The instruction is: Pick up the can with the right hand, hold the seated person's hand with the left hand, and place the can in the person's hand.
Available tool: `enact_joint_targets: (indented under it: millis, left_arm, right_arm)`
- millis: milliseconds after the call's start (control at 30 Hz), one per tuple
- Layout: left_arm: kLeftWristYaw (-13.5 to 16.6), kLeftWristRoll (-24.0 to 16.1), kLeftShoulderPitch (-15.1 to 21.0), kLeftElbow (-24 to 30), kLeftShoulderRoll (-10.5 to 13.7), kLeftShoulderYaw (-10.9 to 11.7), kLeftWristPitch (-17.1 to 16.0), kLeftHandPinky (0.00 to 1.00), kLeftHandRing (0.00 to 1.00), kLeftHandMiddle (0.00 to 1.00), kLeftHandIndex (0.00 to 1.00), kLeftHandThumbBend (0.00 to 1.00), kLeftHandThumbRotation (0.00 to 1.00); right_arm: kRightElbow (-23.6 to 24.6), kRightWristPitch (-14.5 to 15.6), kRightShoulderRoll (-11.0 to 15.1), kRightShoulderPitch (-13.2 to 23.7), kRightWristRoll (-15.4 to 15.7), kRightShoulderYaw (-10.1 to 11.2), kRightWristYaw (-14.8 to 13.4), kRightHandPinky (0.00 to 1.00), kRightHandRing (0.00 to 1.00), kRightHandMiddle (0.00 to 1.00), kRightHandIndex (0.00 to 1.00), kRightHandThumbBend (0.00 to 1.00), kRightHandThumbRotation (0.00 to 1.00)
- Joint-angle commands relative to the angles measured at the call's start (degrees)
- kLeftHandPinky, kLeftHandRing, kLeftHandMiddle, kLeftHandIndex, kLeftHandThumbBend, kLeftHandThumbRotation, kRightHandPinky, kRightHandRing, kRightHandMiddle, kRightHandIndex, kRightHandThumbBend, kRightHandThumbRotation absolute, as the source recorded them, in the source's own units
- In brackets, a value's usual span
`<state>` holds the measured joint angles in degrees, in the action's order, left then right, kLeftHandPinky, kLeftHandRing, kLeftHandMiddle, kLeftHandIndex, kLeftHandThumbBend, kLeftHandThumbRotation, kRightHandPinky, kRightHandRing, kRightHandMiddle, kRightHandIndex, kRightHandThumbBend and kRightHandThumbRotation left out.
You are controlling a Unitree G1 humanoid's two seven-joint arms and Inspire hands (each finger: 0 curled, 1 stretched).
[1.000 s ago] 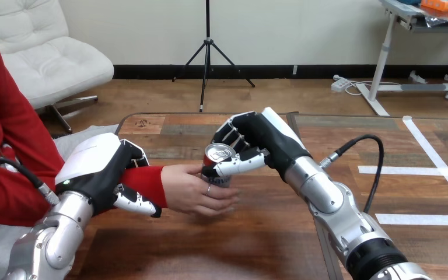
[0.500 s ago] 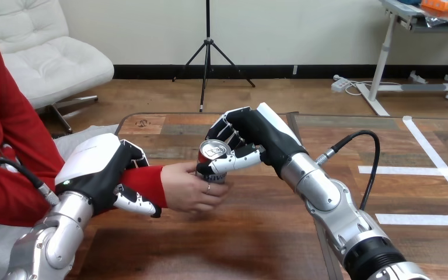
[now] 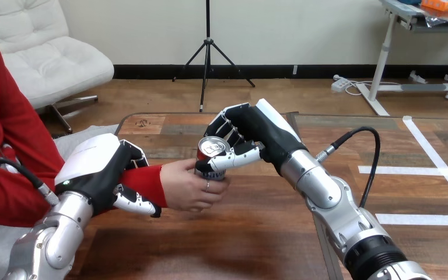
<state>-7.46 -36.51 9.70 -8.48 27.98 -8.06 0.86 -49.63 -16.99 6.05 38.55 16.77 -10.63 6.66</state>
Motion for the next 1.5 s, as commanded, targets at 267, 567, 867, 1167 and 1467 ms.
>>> enact_joint_targets:
  millis: [267, 567, 867, 1167, 1467]
  left_arm:
    - [1.8, 1.5, 10.0, 8.8, -1.8, 0.9, -2.2, 0.21, 0.28, 0.37, 0.37, 0.79, 0.00]
    - [2.1, 1.8, 9.8, 9.1, -2.0, 1.1, -2.2, 0.22, 0.28, 0.37, 0.37, 0.79, 0.00]
    - [3.0, 1.8, 9.4, 9.4, -1.7, 1.4, -3.5, 0.26, 0.33, 0.40, 0.41, 0.81, 0.00]
    - [5.2, 0.9, 8.4, 10.1, -1.2, 1.7, -4.8, 0.38, 0.47, 0.54, 0.56, 0.86, 0.05]
    - [7.7, 2.6, 6.6, 9.9, -1.0, 2.7, -8.5, 0.48, 0.58, 0.63, 0.64, 0.85, 0.24]
  right_arm:
    - [7.1, 0.4, -0.4, 7.8, -0.9, 0.7, 0.2, 0.35, 0.39, 0.42, 0.44, 0.71, 0.00]
    - [7.5, 1.1, 0.1, 7.2, -0.5, 0.5, 0.3, 0.36, 0.39, 0.43, 0.44, 0.71, 0.00]
    - [8.3, 2.9, 0.8, 6.5, 0.0, 0.3, 0.8, 0.37, 0.42, 0.46, 0.47, 0.73, 0.00]
    - [8.5, 2.8, 1.8, 5.7, -0.1, 0.5, 1.5, 0.39, 0.47, 0.51, 0.52, 0.72, 0.18]
    - [9.4, 2.9, 2.9, 4.2, -1.2, 1.1, 3.0, 0.42, 0.51, 0.55, 0.57, 0.75, 0.48]
